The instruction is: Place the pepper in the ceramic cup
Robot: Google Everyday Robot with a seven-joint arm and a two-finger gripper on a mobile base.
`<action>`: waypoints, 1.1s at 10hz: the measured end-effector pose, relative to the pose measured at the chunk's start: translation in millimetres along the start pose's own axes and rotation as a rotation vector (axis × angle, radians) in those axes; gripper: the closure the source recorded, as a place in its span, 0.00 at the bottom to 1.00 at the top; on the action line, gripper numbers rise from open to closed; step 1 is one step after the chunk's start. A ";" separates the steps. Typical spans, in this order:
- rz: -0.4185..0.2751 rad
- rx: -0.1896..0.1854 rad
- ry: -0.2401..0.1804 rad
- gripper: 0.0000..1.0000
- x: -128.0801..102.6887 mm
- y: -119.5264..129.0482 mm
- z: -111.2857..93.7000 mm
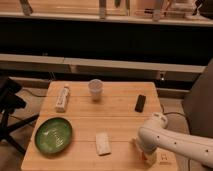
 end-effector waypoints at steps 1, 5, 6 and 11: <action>-0.002 -0.001 -0.001 0.28 -0.2 -0.3 0.1; -0.009 -0.006 -0.007 0.29 -2.4 -0.7 1.9; -0.011 -0.006 -0.008 0.32 -2.8 -0.7 1.9; -0.017 -0.001 -0.013 0.82 -4.8 -1.0 2.4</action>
